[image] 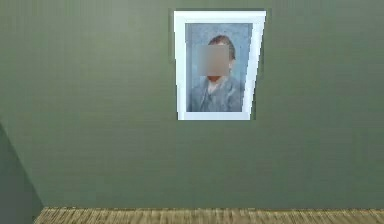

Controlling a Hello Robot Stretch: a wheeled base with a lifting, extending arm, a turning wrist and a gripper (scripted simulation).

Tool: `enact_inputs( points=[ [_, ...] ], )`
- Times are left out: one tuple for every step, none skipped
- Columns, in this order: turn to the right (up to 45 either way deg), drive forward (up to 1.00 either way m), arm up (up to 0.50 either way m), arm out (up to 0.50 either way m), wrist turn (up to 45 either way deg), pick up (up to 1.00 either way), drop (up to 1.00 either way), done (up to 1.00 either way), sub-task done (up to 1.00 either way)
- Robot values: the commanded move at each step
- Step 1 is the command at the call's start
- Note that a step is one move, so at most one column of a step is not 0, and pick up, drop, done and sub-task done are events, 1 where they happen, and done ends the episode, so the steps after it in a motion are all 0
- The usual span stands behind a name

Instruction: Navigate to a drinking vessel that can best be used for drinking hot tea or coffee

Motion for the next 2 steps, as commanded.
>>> enact_inputs(
  points=[
    [45.0, 0.00, 0.00, 0.00, 0.0, 0.00, 0.00, 0.00, 0.00],
    [15.0, 0.00, 0.00, 0.00, 0.0, 0.00, 0.00, 0.00, 0.00]
  ],
)
